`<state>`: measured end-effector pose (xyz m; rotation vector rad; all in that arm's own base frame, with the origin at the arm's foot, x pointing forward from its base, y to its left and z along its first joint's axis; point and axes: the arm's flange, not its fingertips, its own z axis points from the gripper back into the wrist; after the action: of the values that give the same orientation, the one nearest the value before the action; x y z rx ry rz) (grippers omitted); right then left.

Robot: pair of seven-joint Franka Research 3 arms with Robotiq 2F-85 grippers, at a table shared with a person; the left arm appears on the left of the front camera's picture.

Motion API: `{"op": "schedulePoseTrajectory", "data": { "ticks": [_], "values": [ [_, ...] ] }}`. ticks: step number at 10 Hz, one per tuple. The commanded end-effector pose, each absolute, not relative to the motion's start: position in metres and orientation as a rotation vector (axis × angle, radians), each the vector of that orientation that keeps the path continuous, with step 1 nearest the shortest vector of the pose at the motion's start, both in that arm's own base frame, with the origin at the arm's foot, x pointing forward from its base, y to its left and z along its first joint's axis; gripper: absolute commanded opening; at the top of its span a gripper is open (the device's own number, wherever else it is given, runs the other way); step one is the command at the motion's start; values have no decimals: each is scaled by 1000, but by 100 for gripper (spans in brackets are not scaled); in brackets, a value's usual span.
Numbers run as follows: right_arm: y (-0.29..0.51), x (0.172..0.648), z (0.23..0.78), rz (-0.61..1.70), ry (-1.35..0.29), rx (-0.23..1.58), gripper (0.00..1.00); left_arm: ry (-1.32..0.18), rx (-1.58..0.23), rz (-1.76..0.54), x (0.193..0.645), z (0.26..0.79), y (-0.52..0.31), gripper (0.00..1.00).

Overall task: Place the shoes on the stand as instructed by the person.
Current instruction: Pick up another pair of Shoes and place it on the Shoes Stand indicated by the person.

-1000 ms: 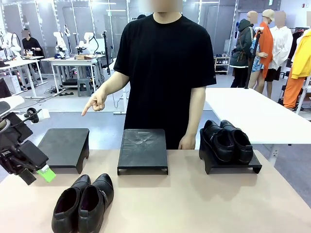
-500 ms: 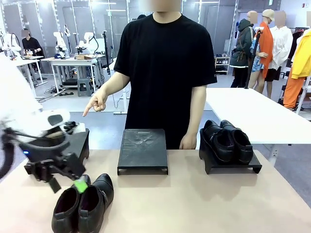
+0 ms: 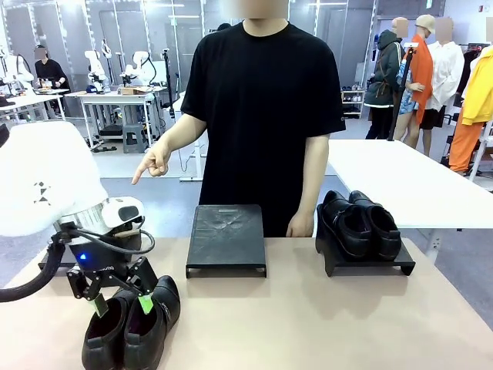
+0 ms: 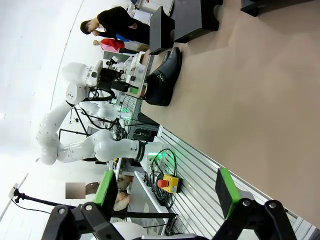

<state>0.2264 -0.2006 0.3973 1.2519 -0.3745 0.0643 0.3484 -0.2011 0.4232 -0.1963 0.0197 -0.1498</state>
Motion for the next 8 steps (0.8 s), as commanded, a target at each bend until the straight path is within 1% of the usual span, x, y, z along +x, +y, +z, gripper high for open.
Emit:
{"op": "schedulePoseTrajectory", "data": {
  "ticks": [1, 3, 8],
  "values": [
    [-202, 223, 400, 79, -372, 1247, 100, -19, -146, -89, 348, 416, -203, 100],
    [-202, 223, 400, 79, -372, 1247, 100, -43, -76, -36, 349, 398, -200, 100],
    [-202, 223, 400, 79, -372, 1247, 100, -101, -62, -24, 355, 370, -197, 100]
  ]
}}
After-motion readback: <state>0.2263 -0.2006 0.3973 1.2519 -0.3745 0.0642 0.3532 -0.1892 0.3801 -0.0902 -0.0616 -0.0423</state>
